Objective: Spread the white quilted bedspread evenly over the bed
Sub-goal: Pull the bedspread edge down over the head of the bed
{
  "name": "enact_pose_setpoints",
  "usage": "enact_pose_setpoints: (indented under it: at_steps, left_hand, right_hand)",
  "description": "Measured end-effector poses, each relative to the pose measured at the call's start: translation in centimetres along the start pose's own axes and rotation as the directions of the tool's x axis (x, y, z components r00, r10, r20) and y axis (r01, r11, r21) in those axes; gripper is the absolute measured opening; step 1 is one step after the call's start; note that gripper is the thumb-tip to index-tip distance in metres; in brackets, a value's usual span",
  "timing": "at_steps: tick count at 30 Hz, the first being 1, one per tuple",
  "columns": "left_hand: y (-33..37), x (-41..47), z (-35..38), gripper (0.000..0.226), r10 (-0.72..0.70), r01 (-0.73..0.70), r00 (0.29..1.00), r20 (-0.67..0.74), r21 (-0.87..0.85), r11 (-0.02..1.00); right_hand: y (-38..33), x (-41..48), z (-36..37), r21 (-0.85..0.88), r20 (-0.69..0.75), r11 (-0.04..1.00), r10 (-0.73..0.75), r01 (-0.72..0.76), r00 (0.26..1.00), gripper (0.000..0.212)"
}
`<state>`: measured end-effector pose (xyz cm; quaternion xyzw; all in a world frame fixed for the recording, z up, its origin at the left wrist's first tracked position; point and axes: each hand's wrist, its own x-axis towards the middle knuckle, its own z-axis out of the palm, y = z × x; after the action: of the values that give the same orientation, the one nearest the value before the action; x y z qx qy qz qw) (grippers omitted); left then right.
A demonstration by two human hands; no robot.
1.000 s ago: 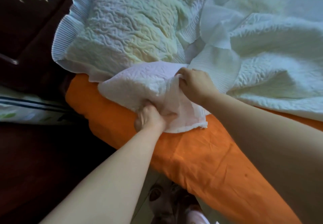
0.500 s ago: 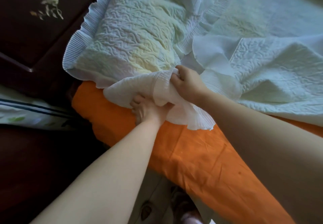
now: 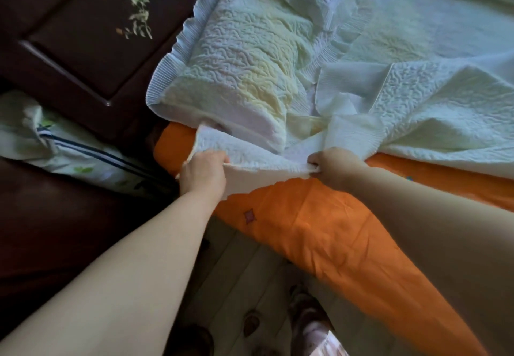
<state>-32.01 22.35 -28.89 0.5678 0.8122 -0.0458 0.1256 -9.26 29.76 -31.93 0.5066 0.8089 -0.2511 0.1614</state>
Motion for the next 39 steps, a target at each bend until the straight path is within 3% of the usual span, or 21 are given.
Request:
enact_pose_setpoints:
  at_steps: [2, 5, 15, 30, 33, 35, 37, 39]
  left_hand:
    - [-1.5, -1.0, -0.6, 0.034, 0.096, -0.113, 0.991, 0.095, 0.205, 0.972]
    - [-3.7, -1.7, -1.1, 0.034, 0.126, -0.172, 0.981, 0.149, 0.357, 0.918]
    - [-11.5, -2.7, -1.5, 0.034, 0.039, -0.140, 0.985, 0.170, 0.636, 0.759]
    - [-17.9, -0.1, 3.1, 0.030, 0.032, -0.247, 0.955, 0.295, 0.732, 0.635]
    - [-18.5, 0.8, 4.5, 0.029, 0.009, -0.260, 0.942, 0.335, 0.714, 0.651]
    - [-18.6, 1.0, 5.8, 0.030, 0.005, -0.294, 0.923, 0.384, 0.699, 0.651]
    - [-18.8, 1.1, 7.2, 0.031, -0.036, -0.315, 0.891, 0.453, 0.671, 0.671]
    - [-19.0, 1.2, 8.5, 0.034, -0.138, -0.255, 0.846, 0.515, 0.617, 0.744]
  right_hand:
    - [-1.0, -1.6, 1.2, -0.024, 0.026, 1.000, 0.001, 0.000, 1.000, 0.007]
    - [-3.3, -3.5, 1.9, -0.013, 0.057, 1.000, -0.009, 0.010, 0.998, 0.026]
    - [-13.4, -6.2, 6.7, 0.212, 0.195, 0.973, -0.136, 0.094, 0.971, 0.040]
    - [-19.8, -1.2, 12.6, 0.282, 0.401, 0.958, -0.169, 0.055, 0.900, 0.043]
    - [-19.8, 0.7, 13.8, 0.322, 0.491, 0.947, -0.162, -0.005, 0.856, 0.039]
    - [-19.5, 1.4, 14.4, 0.361, 0.595, 0.930, -0.171, -0.071, 0.785, 0.026]
    - [-19.2, 2.0, 14.7, 0.348, 0.693, 0.931, -0.177, -0.110, 0.698, 0.031]
    - [-19.0, 3.0, 14.8, 0.311, 0.696, 0.945, -0.158, -0.097, 0.700, 0.033]
